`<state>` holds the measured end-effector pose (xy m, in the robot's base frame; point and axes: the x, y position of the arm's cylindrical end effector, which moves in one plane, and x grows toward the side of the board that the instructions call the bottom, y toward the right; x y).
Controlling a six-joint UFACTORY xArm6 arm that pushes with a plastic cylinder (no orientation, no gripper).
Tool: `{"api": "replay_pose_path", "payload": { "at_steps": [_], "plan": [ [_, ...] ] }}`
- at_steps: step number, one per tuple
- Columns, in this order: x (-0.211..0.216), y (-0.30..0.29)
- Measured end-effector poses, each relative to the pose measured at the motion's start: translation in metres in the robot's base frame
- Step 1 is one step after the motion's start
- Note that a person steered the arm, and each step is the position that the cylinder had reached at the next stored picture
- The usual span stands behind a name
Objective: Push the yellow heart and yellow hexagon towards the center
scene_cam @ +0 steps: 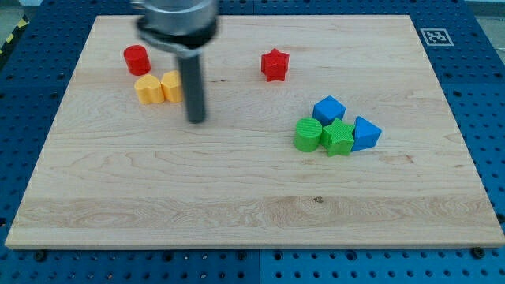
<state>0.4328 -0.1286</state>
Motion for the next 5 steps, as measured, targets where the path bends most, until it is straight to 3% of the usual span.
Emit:
{"api": "replay_pose_path", "payload": {
  "at_steps": [1, 2, 5],
  "plan": [
    [-0.015, -0.1],
    [-0.041, -0.143],
    [-0.033, -0.038]
  ]
}}
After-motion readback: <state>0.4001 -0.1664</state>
